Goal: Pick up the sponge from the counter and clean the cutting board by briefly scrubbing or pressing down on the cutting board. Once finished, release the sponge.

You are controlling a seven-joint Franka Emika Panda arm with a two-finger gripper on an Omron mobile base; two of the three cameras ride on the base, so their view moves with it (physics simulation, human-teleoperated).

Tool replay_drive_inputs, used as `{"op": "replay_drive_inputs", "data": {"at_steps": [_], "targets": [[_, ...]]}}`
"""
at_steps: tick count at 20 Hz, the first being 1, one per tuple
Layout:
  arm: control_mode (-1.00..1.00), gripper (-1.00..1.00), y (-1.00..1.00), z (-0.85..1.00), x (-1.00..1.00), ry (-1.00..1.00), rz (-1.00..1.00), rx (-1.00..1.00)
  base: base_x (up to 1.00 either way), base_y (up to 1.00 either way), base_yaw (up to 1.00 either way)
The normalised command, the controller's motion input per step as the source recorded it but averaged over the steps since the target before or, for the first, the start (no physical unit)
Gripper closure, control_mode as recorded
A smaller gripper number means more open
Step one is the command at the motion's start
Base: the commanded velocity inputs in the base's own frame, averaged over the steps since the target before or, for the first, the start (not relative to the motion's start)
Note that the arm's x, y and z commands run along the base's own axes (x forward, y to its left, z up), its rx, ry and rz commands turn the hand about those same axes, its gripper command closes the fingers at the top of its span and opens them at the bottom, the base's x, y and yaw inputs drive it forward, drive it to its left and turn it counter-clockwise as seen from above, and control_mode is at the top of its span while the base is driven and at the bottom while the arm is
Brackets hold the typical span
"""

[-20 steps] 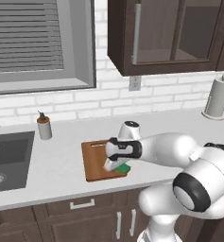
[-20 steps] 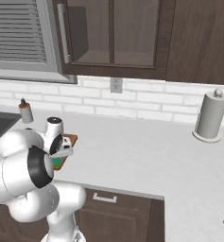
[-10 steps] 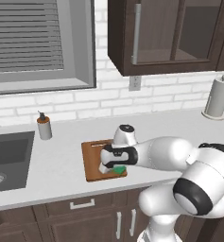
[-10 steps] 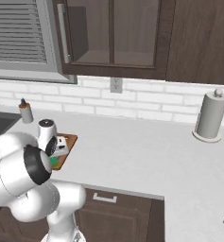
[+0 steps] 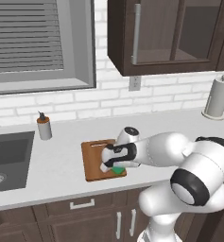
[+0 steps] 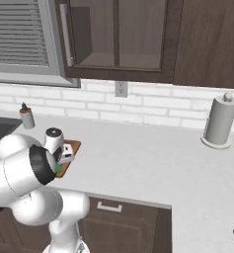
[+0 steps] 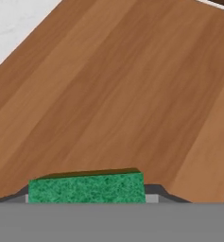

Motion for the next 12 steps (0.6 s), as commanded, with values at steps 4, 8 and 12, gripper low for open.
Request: {"op": "replay_drive_inputs", "data": {"at_steps": [4, 8, 12], "targets": [[-1.00, 1.00, 0.00, 0.00, 0.27, -0.02, 0.00, 0.00, 0.00, 0.00, 0.00], [-1.00, 1.00, 0.00, 0.00, 0.35, -0.03, 0.00, 0.00, 0.00, 0.00, 0.00], [-1.00, 1.00, 0.00, 0.00, 0.41, -0.01, 0.00, 0.00, 0.00, 0.00, 0.00]]}}
